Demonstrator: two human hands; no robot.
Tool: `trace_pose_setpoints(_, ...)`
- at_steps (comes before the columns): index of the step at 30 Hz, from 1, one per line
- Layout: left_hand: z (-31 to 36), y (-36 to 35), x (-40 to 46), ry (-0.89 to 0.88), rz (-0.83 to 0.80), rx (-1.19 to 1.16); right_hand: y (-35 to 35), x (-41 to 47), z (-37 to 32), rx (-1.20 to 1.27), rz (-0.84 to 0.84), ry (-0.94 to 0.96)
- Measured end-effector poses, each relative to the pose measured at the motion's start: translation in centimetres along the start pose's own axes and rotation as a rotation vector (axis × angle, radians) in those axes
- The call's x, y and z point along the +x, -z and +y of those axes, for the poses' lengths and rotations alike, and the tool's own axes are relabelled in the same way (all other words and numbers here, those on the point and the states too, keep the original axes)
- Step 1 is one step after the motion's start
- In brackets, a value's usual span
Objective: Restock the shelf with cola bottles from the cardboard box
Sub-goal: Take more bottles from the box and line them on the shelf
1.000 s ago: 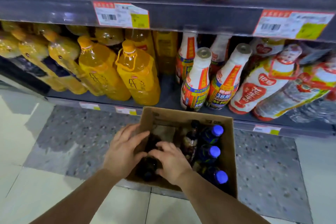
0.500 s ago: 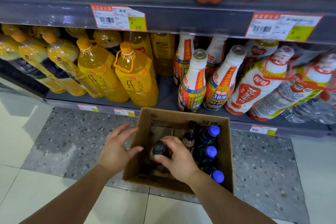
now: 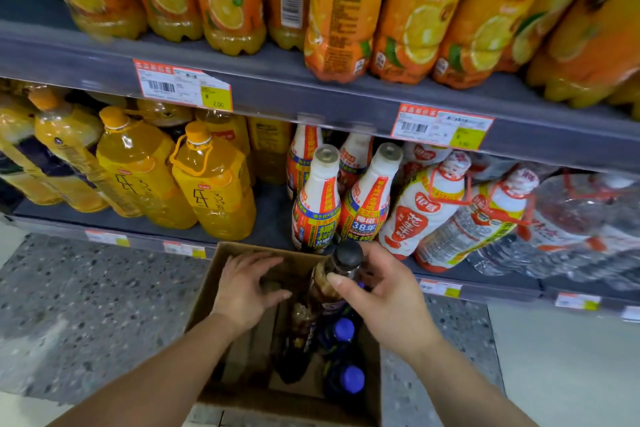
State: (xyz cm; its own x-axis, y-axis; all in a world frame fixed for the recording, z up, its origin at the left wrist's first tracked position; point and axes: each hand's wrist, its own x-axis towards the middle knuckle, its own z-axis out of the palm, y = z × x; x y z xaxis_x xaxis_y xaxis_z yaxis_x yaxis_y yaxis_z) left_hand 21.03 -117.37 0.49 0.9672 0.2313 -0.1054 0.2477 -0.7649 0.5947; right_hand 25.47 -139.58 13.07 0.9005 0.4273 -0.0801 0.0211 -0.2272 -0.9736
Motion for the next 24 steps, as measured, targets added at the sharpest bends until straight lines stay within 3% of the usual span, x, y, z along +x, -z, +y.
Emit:
trace_pose_setpoints(8, -0.1, -5.1, 2.2, 0.106, -0.238, -0.088, 1.7, 1.6, -0.7, -0.031, 0.084, 0.124)
trace_pose_setpoints(19, 0.8, -8.1, 2.0, 0.231, -0.256, -0.286, 2.8, 1.3, -2.6, 0.004, 0.098, 0.209)
trace_pose_setpoints(24, 0.4, -8.3, 1.5, 0.283, -0.288, -0.486, 2.8, 1.5, -2.6, 0.006, 0.116, 0.211)
